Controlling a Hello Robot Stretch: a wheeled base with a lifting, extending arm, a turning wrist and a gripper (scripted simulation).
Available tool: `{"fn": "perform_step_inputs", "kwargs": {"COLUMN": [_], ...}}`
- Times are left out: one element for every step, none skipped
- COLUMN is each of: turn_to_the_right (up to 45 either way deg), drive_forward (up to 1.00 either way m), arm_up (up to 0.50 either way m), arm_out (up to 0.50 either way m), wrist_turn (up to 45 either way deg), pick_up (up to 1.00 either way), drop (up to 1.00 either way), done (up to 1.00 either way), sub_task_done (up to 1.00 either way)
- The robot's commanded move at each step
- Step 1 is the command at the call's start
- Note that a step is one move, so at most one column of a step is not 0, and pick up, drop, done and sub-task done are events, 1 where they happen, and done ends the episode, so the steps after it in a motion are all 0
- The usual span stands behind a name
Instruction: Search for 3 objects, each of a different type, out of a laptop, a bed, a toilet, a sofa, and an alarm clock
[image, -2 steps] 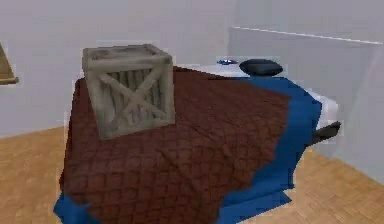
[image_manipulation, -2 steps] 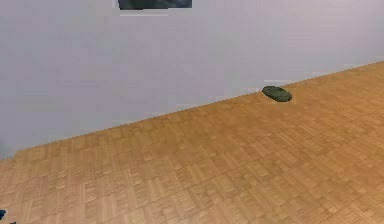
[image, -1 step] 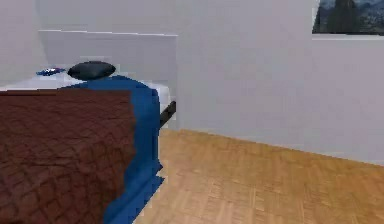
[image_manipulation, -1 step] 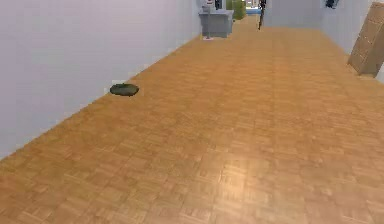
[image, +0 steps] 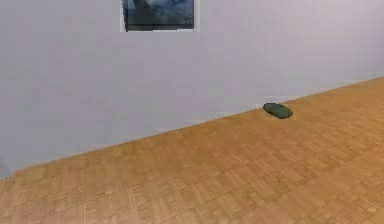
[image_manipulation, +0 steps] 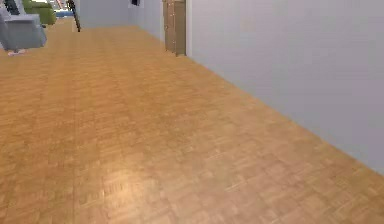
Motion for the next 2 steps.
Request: {"fn": "perform_step_inputs", "kwargs": {"turn_to_the_right": [45.0,12.0], "drive_forward": [0.0,0.0], "arm_up": [0.0,0.0], "arm_out": [0.0,0.0], "wrist_turn": [0.0,0.0], "pick_up": [0.0,0.0], "drop": [0.0,0.0], "done": [0.0,0.0], "sub_task_done": [0.0,0.0]}}
